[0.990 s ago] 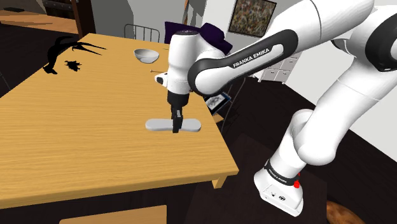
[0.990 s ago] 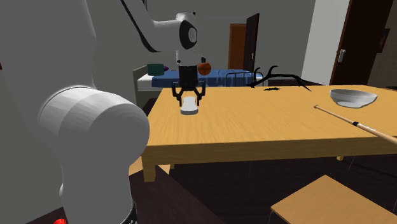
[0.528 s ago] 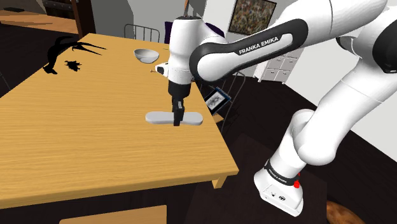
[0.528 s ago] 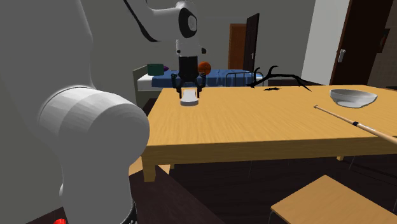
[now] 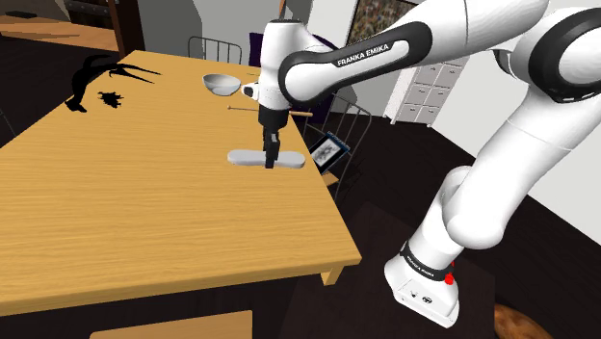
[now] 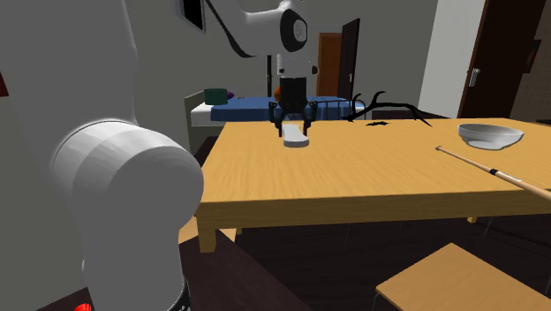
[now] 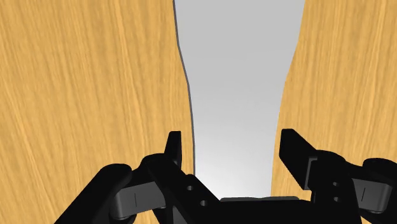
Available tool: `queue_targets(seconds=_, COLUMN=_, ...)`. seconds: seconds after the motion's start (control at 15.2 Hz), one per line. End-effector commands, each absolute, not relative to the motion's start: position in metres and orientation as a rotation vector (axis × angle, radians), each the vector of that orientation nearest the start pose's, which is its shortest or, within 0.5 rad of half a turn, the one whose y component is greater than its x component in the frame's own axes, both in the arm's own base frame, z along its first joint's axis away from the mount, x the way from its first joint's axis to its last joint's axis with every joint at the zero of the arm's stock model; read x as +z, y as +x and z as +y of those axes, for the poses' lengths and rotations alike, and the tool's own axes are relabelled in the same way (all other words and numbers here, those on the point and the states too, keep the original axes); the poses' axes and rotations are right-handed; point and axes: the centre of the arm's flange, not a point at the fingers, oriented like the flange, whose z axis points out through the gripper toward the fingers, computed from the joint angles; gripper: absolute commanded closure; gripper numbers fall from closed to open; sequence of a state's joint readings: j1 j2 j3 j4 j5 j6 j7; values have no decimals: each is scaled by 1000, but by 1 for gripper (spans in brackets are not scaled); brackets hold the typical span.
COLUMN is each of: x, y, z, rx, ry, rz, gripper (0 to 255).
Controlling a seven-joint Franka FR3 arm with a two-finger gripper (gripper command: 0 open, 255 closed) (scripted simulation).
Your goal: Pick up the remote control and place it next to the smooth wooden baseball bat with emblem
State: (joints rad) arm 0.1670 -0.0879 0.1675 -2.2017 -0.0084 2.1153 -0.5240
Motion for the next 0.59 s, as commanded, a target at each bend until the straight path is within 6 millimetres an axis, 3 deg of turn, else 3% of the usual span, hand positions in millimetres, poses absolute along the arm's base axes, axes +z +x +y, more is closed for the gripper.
queue_targets(seconds=0.0, x=421, y=503, z=150, rx=2, ry=-2874, rz=-1324, gripper=255)
queue_targets(seconds=0.53, x=422, y=572, z=70, rx=2, ry=-2874, rz=-1324, gripper=255)
